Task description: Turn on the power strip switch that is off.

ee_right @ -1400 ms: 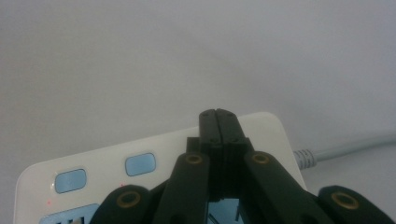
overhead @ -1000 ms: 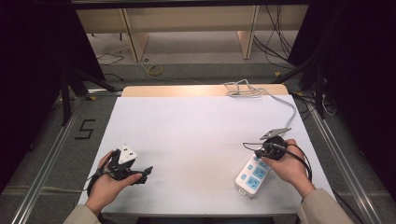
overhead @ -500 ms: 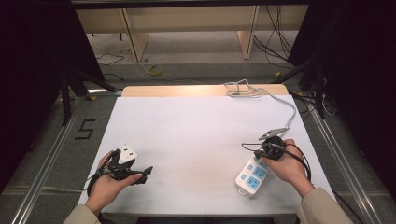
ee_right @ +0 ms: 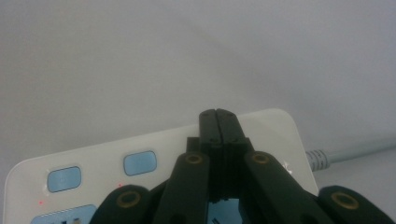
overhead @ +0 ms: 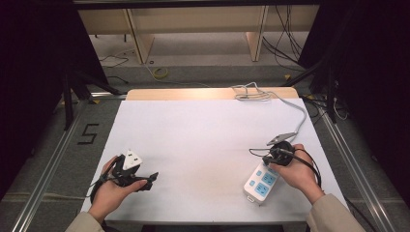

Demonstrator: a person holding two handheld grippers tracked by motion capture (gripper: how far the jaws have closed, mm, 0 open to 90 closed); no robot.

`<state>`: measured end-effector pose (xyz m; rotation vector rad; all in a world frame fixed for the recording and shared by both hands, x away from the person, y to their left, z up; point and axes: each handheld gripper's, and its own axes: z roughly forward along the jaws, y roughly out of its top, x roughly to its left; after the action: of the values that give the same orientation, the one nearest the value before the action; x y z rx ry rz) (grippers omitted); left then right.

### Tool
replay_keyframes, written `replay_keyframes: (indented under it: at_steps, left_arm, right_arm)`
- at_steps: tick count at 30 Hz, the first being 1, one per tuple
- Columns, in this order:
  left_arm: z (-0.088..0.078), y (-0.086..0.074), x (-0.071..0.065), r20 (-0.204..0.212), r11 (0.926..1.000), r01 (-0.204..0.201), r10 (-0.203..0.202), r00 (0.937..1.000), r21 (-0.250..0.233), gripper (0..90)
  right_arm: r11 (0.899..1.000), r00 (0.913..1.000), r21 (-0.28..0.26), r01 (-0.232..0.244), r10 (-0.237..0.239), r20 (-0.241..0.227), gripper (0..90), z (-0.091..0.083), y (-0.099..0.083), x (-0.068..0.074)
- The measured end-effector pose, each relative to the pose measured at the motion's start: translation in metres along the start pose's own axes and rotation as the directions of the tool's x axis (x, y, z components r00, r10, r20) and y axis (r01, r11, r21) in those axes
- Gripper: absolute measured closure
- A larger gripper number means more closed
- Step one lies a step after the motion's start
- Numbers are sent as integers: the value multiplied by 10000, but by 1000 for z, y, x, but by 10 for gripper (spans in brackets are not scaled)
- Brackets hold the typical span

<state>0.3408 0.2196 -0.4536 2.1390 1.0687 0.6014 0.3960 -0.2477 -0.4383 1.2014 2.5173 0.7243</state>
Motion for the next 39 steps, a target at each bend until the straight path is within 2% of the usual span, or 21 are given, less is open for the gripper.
replay_keyframes:
  at_steps: [11,23,39]
  left_arm:
    - [0,0,0,6,10000,-14,14,10000,5,143]
    - [0,0,0,44,10000,-29,29,10000,58,143]
    - [1,0,-1,60,9999,-55,54,10000,84,143]
  right_arm:
    - [9999,10000,87,70,-70,10,900,1,1,0]
    - [9997,9998,137,-202,203,-80,900,2,-1,-1]
    - [9995,9999,289,-88,86,77,900,4,0,1]
